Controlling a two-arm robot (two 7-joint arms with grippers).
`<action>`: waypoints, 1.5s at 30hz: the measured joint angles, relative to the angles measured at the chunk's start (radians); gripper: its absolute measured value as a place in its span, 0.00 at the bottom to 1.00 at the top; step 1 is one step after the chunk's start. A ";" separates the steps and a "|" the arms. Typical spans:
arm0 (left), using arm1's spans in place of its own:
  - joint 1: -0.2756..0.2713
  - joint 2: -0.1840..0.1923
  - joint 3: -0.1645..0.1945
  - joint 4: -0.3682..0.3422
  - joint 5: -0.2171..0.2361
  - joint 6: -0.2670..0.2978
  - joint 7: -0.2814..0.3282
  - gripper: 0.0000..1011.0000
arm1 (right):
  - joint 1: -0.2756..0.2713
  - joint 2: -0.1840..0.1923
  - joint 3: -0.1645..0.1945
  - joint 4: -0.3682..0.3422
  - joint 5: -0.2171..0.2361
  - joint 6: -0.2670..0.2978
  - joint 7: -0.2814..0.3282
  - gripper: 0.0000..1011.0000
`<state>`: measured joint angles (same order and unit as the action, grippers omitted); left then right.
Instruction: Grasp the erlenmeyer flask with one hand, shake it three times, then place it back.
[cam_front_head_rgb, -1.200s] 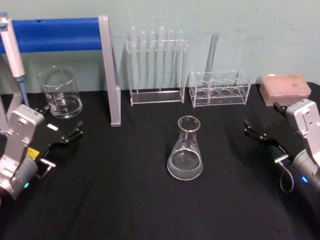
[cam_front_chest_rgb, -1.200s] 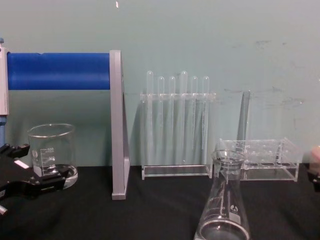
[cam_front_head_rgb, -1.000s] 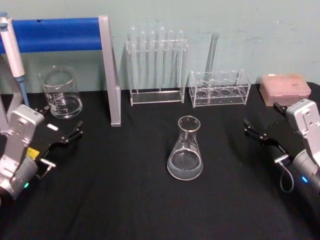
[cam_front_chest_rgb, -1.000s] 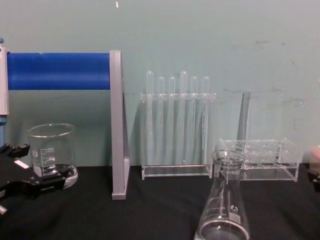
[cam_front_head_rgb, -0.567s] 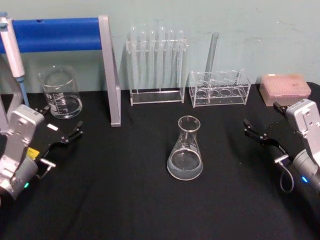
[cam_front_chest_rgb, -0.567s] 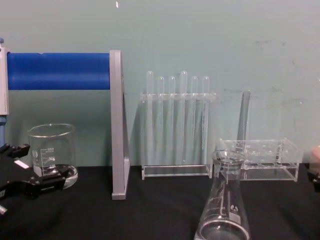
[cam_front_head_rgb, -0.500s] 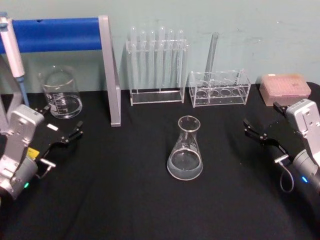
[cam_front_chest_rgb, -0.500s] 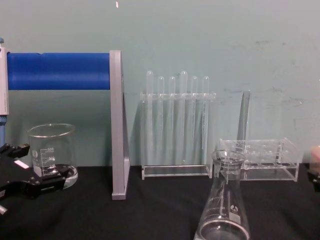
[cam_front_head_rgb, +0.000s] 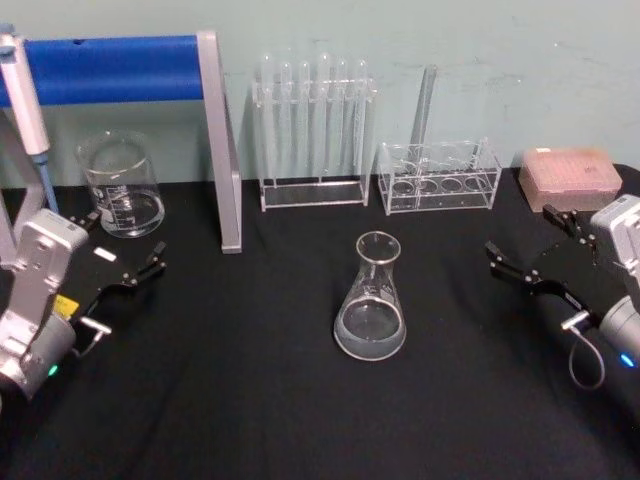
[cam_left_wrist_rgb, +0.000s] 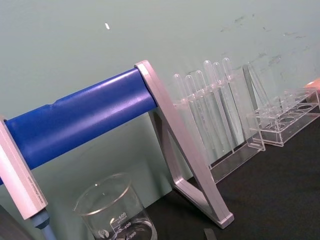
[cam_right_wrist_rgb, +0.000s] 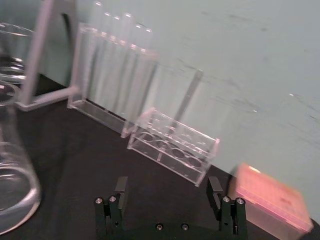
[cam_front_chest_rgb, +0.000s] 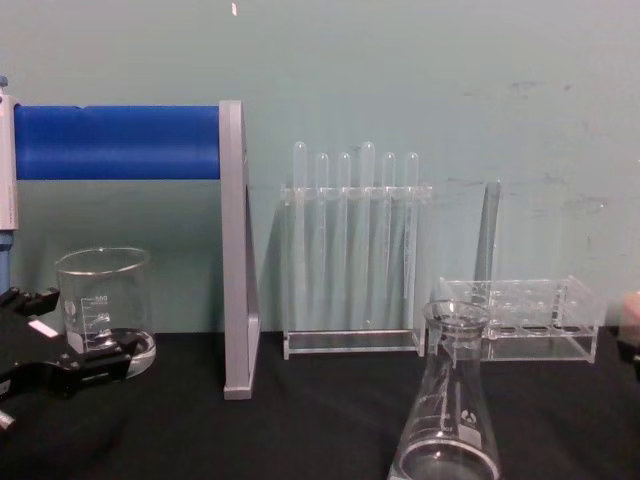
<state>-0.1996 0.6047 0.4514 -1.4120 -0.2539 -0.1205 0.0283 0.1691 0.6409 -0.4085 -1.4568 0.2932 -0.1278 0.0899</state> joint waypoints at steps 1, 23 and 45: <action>0.000 0.000 0.000 0.000 0.000 0.000 0.000 0.99 | -0.008 0.010 0.005 -0.012 0.010 -0.002 0.024 0.99; 0.000 0.000 0.000 0.000 0.000 0.000 0.000 0.99 | -0.056 0.070 0.007 -0.082 0.119 -0.147 0.391 0.99; 0.000 0.000 0.000 0.000 0.000 0.000 0.000 0.99 | 0.031 -0.049 -0.022 0.009 0.219 -0.023 0.569 0.99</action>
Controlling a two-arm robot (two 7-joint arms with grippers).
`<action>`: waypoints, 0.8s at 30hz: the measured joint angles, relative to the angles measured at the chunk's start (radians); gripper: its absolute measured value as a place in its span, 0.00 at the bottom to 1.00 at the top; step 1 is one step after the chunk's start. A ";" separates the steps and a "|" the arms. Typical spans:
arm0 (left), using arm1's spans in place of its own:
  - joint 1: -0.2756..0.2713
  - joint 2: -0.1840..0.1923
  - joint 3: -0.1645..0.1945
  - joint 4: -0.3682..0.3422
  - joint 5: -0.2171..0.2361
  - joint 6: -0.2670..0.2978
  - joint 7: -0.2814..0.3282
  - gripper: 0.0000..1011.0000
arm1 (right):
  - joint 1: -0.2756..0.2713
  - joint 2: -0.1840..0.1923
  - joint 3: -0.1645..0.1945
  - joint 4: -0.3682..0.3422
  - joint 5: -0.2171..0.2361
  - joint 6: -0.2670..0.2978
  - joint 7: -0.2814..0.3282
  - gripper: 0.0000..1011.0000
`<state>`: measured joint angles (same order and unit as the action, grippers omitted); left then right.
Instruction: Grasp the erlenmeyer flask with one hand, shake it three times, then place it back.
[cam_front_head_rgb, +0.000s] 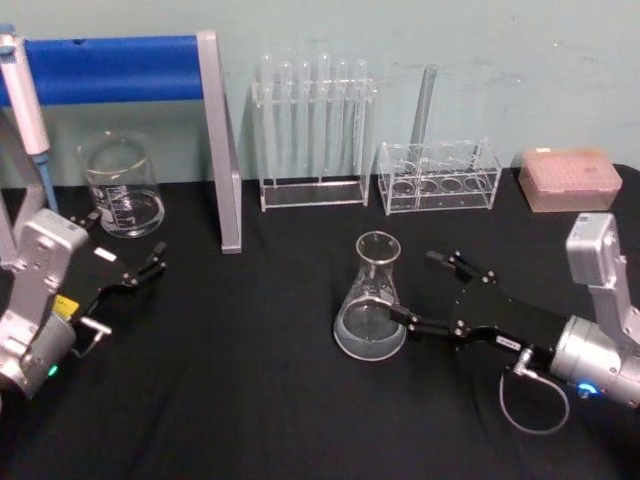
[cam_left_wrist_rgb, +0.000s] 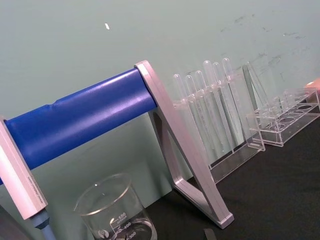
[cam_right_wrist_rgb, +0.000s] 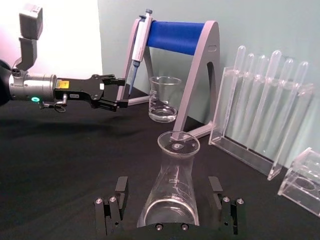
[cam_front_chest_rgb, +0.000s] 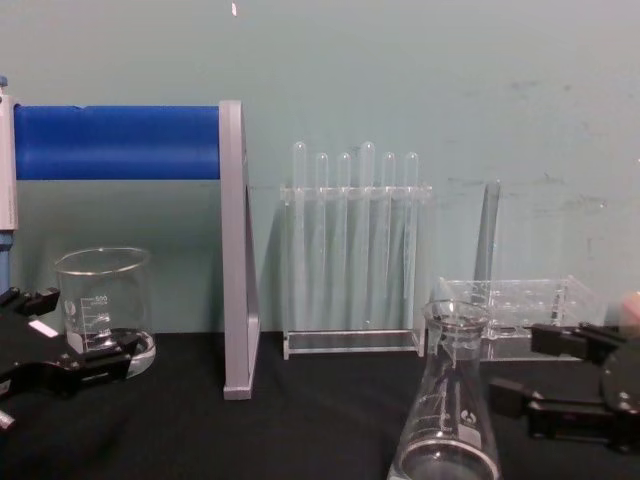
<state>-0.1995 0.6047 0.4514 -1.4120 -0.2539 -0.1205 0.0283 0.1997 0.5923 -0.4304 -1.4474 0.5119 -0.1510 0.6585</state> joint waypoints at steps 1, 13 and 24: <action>0.000 0.000 0.000 0.000 0.000 0.000 0.000 0.99 | 0.005 -0.005 -0.001 0.006 0.001 0.004 0.002 0.99; 0.000 0.000 0.000 0.000 0.000 0.000 0.000 0.99 | 0.089 -0.069 -0.031 0.099 -0.013 0.033 0.025 0.99; 0.000 0.000 0.000 0.000 0.000 0.000 0.000 0.99 | 0.161 -0.115 -0.060 0.184 -0.028 0.030 0.055 0.99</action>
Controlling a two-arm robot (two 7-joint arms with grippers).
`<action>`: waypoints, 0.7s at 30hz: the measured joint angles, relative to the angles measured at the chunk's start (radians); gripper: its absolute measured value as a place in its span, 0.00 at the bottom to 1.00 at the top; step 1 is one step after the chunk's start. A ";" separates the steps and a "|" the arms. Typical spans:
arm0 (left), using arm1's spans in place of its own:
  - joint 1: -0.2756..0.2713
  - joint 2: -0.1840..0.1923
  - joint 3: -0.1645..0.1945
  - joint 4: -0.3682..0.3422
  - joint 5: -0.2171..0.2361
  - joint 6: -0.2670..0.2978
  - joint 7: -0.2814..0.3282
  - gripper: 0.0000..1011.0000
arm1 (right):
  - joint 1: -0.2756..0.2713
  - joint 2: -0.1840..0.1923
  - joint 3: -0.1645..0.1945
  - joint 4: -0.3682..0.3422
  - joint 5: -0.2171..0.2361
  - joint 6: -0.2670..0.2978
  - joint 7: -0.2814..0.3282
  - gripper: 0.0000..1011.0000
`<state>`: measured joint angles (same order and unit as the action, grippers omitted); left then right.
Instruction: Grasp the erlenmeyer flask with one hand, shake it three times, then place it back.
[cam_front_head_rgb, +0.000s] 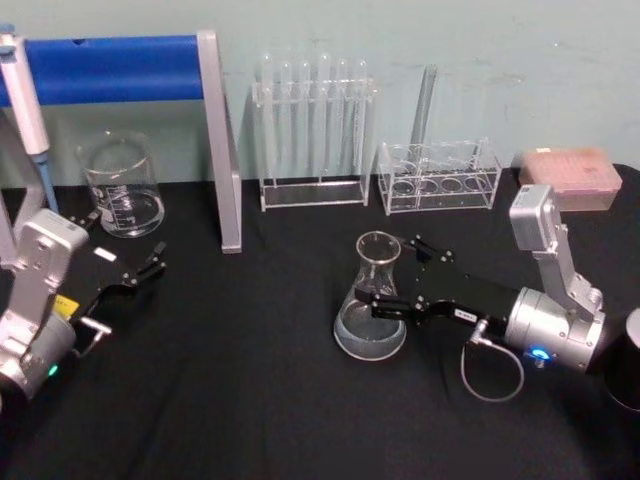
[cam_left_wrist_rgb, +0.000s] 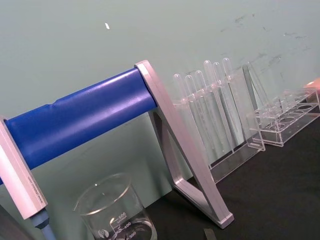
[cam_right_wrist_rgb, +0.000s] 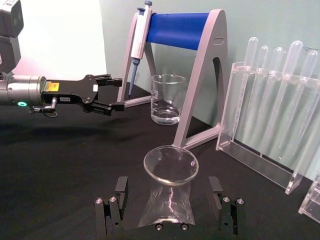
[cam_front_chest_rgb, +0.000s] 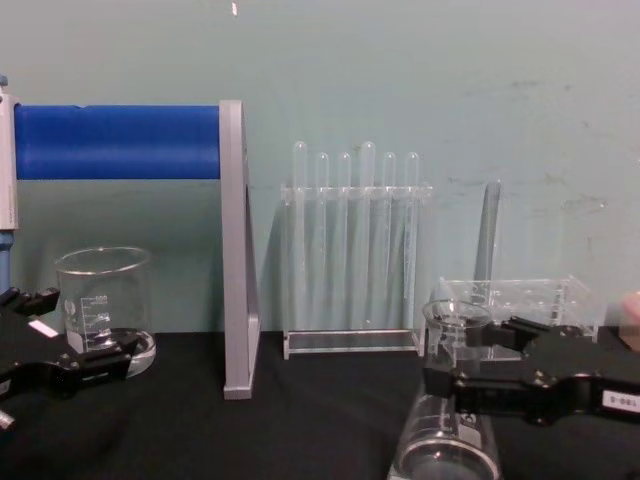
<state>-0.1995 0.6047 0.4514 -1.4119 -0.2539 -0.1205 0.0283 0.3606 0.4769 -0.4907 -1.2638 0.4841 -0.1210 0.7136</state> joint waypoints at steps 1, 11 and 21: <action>0.000 0.000 0.000 0.000 0.000 0.000 0.000 0.99 | 0.004 -0.003 -0.002 0.005 0.000 0.000 0.002 0.99; 0.000 0.000 0.000 0.000 0.000 0.000 0.000 0.99 | 0.035 -0.023 -0.014 0.044 -0.002 0.007 0.010 0.99; 0.000 0.000 0.000 0.000 0.000 0.000 0.000 0.99 | 0.038 -0.023 -0.015 0.048 -0.001 0.014 0.010 0.99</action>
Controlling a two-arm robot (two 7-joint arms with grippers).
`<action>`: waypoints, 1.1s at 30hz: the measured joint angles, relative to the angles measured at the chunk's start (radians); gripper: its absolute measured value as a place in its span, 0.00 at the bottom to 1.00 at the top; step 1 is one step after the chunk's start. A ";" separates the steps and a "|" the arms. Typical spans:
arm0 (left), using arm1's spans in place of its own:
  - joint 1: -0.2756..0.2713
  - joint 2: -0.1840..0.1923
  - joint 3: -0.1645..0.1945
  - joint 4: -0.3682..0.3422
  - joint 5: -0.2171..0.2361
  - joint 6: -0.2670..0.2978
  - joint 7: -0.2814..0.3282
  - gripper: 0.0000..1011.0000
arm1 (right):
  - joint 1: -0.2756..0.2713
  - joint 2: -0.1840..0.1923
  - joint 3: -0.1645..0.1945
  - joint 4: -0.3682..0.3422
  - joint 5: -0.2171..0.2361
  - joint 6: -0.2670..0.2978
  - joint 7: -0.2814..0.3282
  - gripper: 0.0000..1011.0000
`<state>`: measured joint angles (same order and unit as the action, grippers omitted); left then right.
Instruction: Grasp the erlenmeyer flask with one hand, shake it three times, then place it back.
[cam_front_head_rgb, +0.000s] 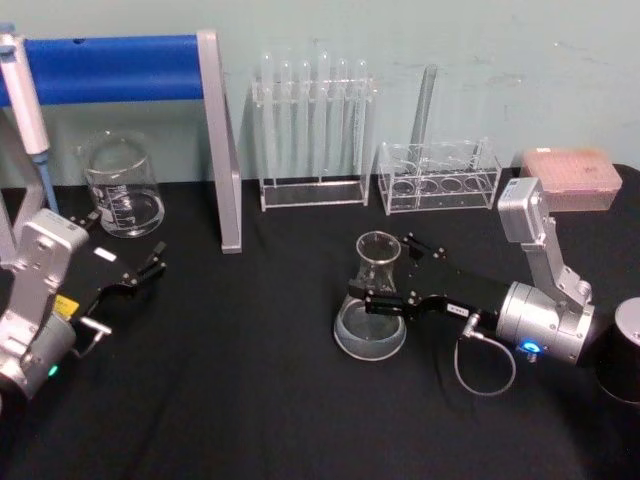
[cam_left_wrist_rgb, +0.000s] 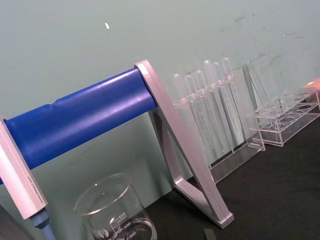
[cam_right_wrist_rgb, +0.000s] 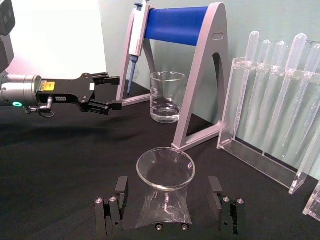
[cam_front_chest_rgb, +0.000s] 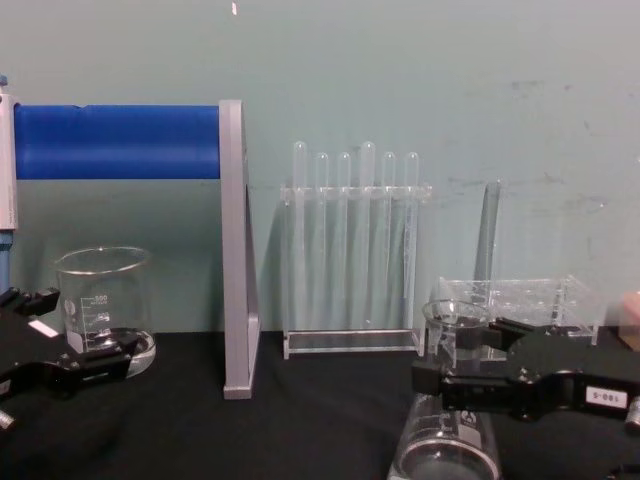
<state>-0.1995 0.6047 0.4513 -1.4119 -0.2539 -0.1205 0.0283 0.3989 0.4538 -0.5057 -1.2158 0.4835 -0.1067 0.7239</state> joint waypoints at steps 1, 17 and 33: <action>0.000 0.000 0.000 0.000 0.000 0.000 0.000 0.99 | 0.000 0.000 0.000 0.000 0.000 0.000 0.000 0.99; 0.000 0.000 0.000 0.000 0.000 0.000 0.000 0.99 | -0.003 0.001 0.002 -0.004 0.001 -0.002 -0.001 0.99; 0.000 0.000 0.000 0.000 0.000 0.000 0.000 0.99 | -0.004 0.002 0.002 -0.005 0.001 -0.003 -0.002 0.76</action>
<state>-0.1995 0.6047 0.4514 -1.4120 -0.2539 -0.1205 0.0283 0.3950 0.4553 -0.5038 -1.2206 0.4845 -0.1100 0.7221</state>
